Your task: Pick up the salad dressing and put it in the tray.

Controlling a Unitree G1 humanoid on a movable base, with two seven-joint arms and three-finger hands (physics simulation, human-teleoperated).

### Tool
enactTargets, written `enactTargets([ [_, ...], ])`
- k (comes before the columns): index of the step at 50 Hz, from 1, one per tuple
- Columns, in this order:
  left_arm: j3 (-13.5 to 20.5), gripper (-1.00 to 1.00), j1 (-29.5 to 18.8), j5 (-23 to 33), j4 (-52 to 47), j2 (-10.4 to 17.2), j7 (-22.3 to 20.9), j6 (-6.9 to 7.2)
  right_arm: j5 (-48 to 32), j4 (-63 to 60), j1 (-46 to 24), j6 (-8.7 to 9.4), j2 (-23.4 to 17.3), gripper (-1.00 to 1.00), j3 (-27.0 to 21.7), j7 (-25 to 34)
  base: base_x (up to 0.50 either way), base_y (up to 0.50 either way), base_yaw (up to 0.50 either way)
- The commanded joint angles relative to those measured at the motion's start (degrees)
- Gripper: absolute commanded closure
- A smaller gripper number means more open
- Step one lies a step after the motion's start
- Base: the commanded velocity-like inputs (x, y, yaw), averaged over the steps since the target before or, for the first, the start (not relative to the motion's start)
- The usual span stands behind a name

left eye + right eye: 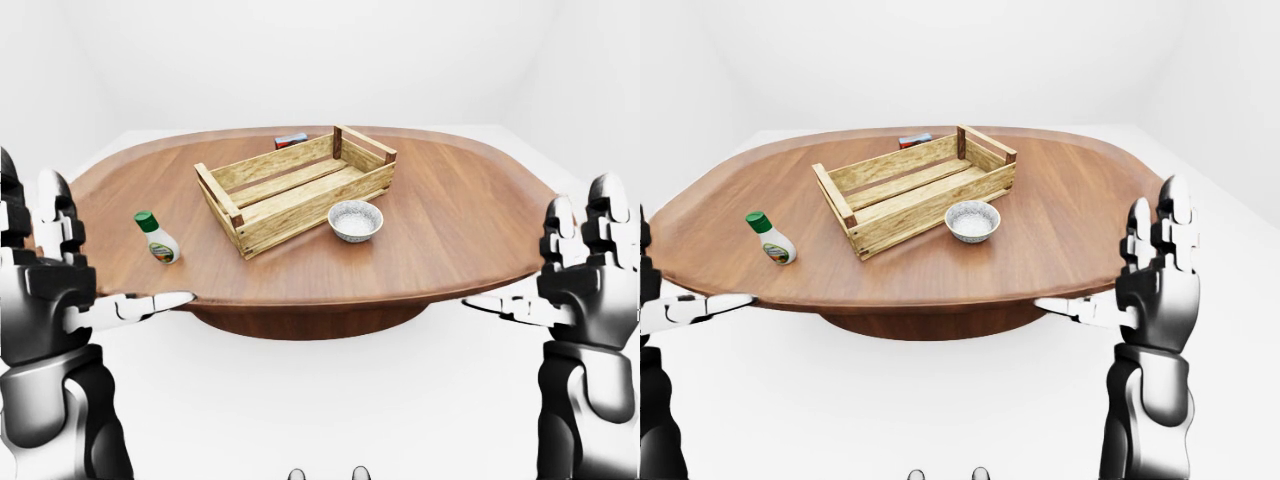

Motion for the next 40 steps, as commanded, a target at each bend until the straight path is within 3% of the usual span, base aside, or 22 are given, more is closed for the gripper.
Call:
enactTargets([
  [1, 9.7, -1.0, -1.7, -5.0, -2.3, 4.9, 0.3, 0.0, 5.1, -6.5, 0.1, 0.0, -1.9, -1.0, -10.9, 0.0, 0.0, 0.0, 0.0],
  [7, 12.7, -1.0, -1.9, -6.9, -0.9, 6.9, 0.6, 0.0, -0.2, -7.3, 0.3, 0.0, -2.7, -1.0, -9.4, 0.4, 0.0, 0.0, 0.0],
  [12, 13.9, -1.0, -1.8, -7.5, -0.3, 7.8, 0.7, 0.0, -4.4, -6.4, -0.1, 0.0, -2.1, -1.0, -7.6, 1.1, 0.0, 0.5, 0.0],
  [26, 13.6, -1.0, -1.5, -6.9, 0.4, 7.6, 0.7, 0.0, -11.4, -3.7, -0.6, 0.0, -1.6, -1.0, -4.7, 1.6, 0.0, 0.5, 0.0],
  [40, 13.2, -1.0, -1.3, -6.6, 0.6, 7.4, 0.5, 0.0, -12.6, -3.6, -0.4, 0.0, -1.3, -1.0, -3.5, 3.3, 0.1, 0.5, 0.0],
])
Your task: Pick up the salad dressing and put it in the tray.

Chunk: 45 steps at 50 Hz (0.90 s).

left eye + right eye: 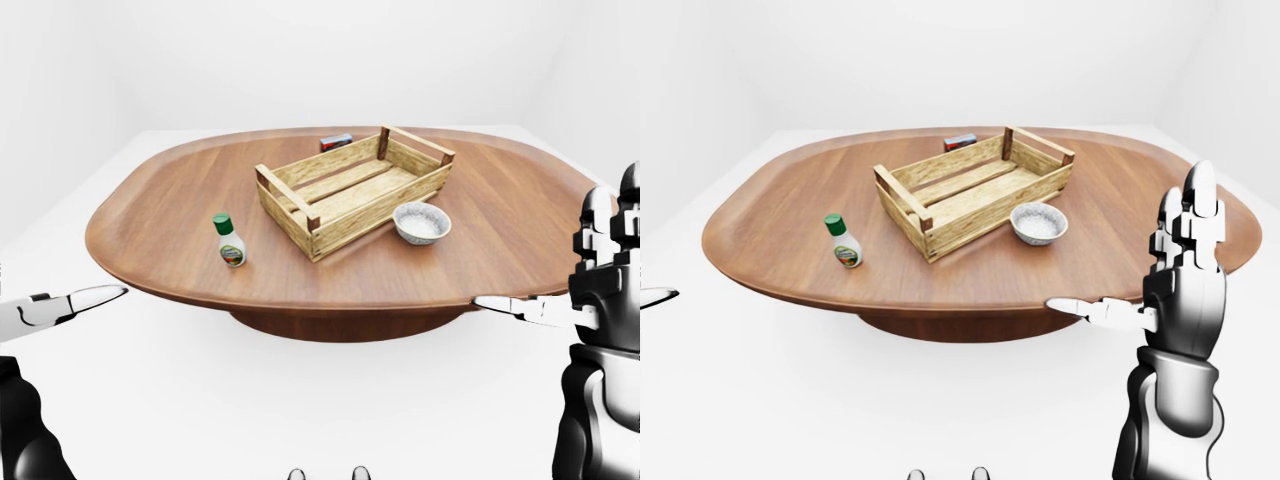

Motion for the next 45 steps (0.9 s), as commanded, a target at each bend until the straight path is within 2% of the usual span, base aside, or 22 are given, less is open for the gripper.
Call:
enactTargets([
  [1, 0.1, -1.0, 0.0, 0.1, 0.4, 0.0, -0.2, 0.0, -2.3, 0.6, 0.0, 0.0, 0.1, -1.0, 1.5, 1.2, 0.36, 0.43, 0.0],
  [24, -0.1, -1.0, 0.2, 0.3, 0.8, -0.1, -0.4, 0.0, -4.4, 0.2, 0.2, 0.0, 0.5, -1.0, 2.3, 2.2, 0.39, 0.39, 0.0],
  [27, -0.1, -1.0, 0.2, 0.4, 0.8, -0.1, -0.5, 0.0, -3.2, -0.1, 0.1, 0.0, 0.8, -1.0, 1.8, 2.7, 0.4, 0.38, 0.0],
  [28, -0.1, -1.0, 0.2, 0.4, 0.8, -0.2, -0.5, 0.0, 0.1, -0.6, -0.2, 0.0, 1.3, -1.0, 0.6, 3.5, 0.49, 0.22, 0.0],
  [36, -0.5, -1.0, 0.4, 0.8, 1.2, -0.5, -0.8, 0.0, 5.5, -0.7, 0.4, 0.0, 1.1, -1.0, -0.4, 3.9, 0.5, 0.1, 0.0],
  [45, -0.6, -1.0, 0.4, 0.9, 1.0, -0.6, -0.8, 0.0, 5.7, -1.0, 1.1, 0.0, 1.0, -1.0, 0.2, 4.0, 0.5, -0.2, 0.0],
])
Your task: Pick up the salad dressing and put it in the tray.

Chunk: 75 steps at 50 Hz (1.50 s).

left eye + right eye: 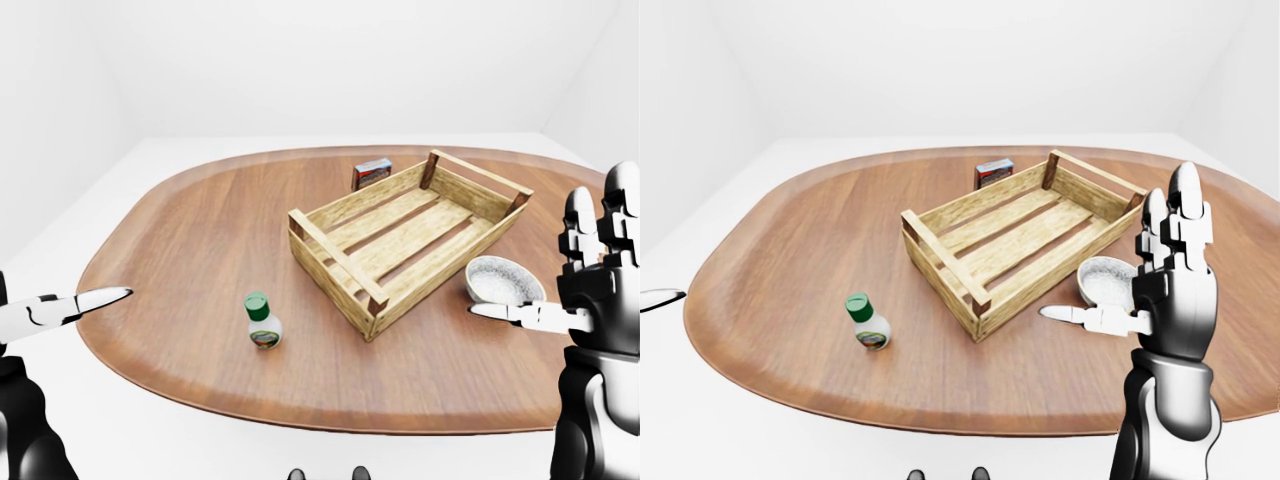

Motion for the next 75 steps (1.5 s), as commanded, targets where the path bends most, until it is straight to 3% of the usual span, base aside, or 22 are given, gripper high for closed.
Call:
enactTargets([
  [1, -0.2, -1.0, 0.1, 0.1, -0.2, -0.2, -0.1, 0.0, 2.1, -0.5, 0.6, 0.0, 0.0, -1.0, -0.1, 0.5, 0.5, -0.28, 0.0],
  [15, -0.5, -1.0, 0.2, 0.3, -0.5, -0.6, -0.3, 0.0, -3.3, 0.0, 1.2, 0.0, 0.3, -1.0, 2.1, 1.2, 0.5, -0.12, 0.0],
  [46, -0.6, -1.0, 0.2, 0.5, -0.1, -0.6, -0.4, 0.0, -5.4, 3.1, 1.9, 0.0, 1.1, -1.0, 2.8, 0.3, 0.5, 0.02, 0.0],
  [49, -0.6, -1.0, 0.2, 0.5, -0.1, -0.5, -0.4, 0.0, 0.1, 2.9, 1.7, 0.0, 2.1, -1.0, 0.4, -0.4, 0.46, 0.04, 0.0],
  [54, -0.8, -1.0, 0.2, 0.6, 0.0, -0.6, -0.5, 0.0, 2.5, 3.2, 1.7, 0.0, 1.4, -1.0, -0.8, -2.5, 0.0, 0.0, 0.0],
  [55, -0.8, -1.0, 0.3, 0.6, 0.0, -0.7, -0.5, 0.0, -2.3, 3.7, 2.1, 0.0, -0.3, -1.0, 1.6, -2.1, 0.0, 0.0, 0.0],
  [57, -0.8, -1.0, 0.3, 0.6, -0.1, -0.7, -0.5, 0.0, -7.9, 5.0, 2.0, 0.0, 0.0, -1.0, 3.3, -3.4, 0.05, 0.5, 0.0],
  [59, -0.7, -1.0, 0.2, 0.6, 0.0, -0.7, -0.5, 0.0, 0.6, 3.1, 1.7, 0.0, 2.5, -1.0, 0.3, -2.2, 0.14, 0.49, 0.0],
  [61, -0.6, -1.0, 0.2, 0.5, 0.0, -0.6, -0.5, 0.0, -2.0, 3.2, 1.7, 0.0, 1.0, -1.0, 1.6, -2.7, 0.0, 0.0, 0.0],
  [75, -0.7, -1.0, 0.2, 0.6, 0.7, -0.6, -0.7, 0.0, 1.1, 2.8, 3.3, 0.0, 2.0, -1.0, 0.9, -1.1, 0.0, 0.0, 0.0],
])
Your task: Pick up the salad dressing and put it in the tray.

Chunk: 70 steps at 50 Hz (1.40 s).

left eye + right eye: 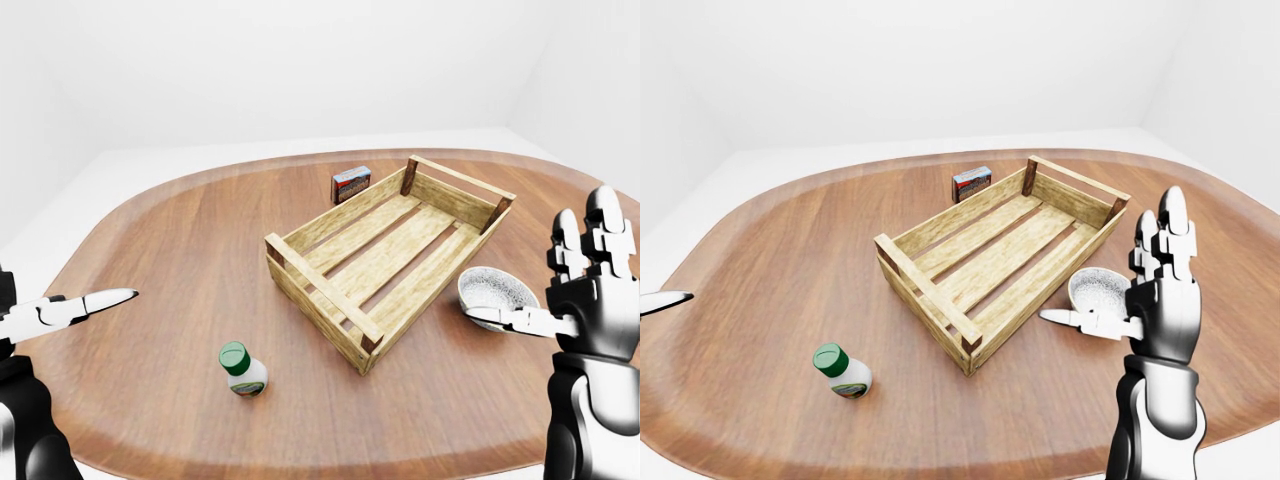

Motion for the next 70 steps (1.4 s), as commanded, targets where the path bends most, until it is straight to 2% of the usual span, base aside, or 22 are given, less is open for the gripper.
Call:
enactTargets([
  [1, 0.0, -1.0, 0.0, 0.0, 0.5, 0.1, -0.1, 0.0, 1.1, -0.6, 1.2, 0.0, 0.7, -1.0, 0.3, 1.1, 0.0, 0.0, 0.0],
  [5, -0.2, -1.0, 0.1, 0.1, 0.4, 0.0, -0.1, 0.0, -2.7, -0.6, 1.3, 0.0, 0.3, -1.0, 2.7, 2.1, 0.0, 0.0, 0.0],
  [11, -0.1, -1.0, 0.1, 0.0, 0.3, -0.1, -0.1, 0.0, -8.2, -5.1, -3.6, 0.0, -0.8, -1.0, 10.0, 4.0, 0.0, 0.0, 0.0],
  [16, -0.1, -1.0, 0.0, 0.0, -0.3, 0.0, 0.1, 0.0, -12.5, -11.3, -9.9, 0.0, -1.5, -1.0, 19.1, 6.3, 0.0, 0.0, 0.0],
  [22, 0.0, -1.0, 0.0, -0.1, 0.1, -0.1, -0.1, 0.0, -20.7, -10.9, -12.7, 0.0, -0.5, -1.0, 30.1, 9.2, 0.0, 0.0, 0.0],
  [30, -0.2, -1.0, 0.1, 0.0, 0.2, -0.1, 0.0, 0.0, -29.2, -8.9, -10.6, 0.0, 2.0, -1.0, 40.2, 15.3, 0.0, 0.0, 0.0],
  [37, -0.2, -1.0, 0.0, -0.1, -0.2, 0.0, 0.1, 0.0, -38.8, -5.2, -8.8, 0.0, 2.8, -1.0, 46.3, 19.5, 0.0, 0.0, 0.0],
  [44, 0.3, -1.0, -0.2, -0.3, -0.4, 0.3, 0.1, 0.0, -48.8, -6.6, -5.9, 0.0, 3.0, -1.0, 53.6, 29.4, 0.0, 0.0, 0.0],
  [47, 0.2, -1.0, -0.1, -0.3, -0.5, 0.2, 0.1, 0.0, -52.8, -5.9, -5.8, 0.0, 3.8, -1.0, 55.3, 32.5, 0.0, 0.0, 0.0],
  [52, -0.1, -1.0, -0.1, 0.2, -0.3, 0.1, -0.1, 0.0, -60.8, -2.0, -5.5, 0.0, 4.8, -1.0, 59.0, 32.5, 0.0, 0.0, 0.0],
  [59, -0.1, -1.0, -0.1, 0.1, -0.2, 0.1, 0.0, 0.0, -68.1, 4.6, -7.8, 0.0, 10.2, -1.0, 60.2, 32.5, 0.0, 0.0, 0.0],
  [65, -0.1, -1.0, -0.2, 0.2, 0.3, 0.1, -0.1, 0.0, -71.0, 11.1, -10.6, 0.0, 15.8, -1.0, 61.6, 32.5, 0.0, 0.0, 0.0],
  [70, -0.3, -1.0, -0.1, 0.2, 0.7, 0.0, -0.1, 0.0, -71.5, 15.3, -11.6, 0.0, 18.7, -1.0, 63.8, 32.5, 0.0, 0.0, 0.0],
])
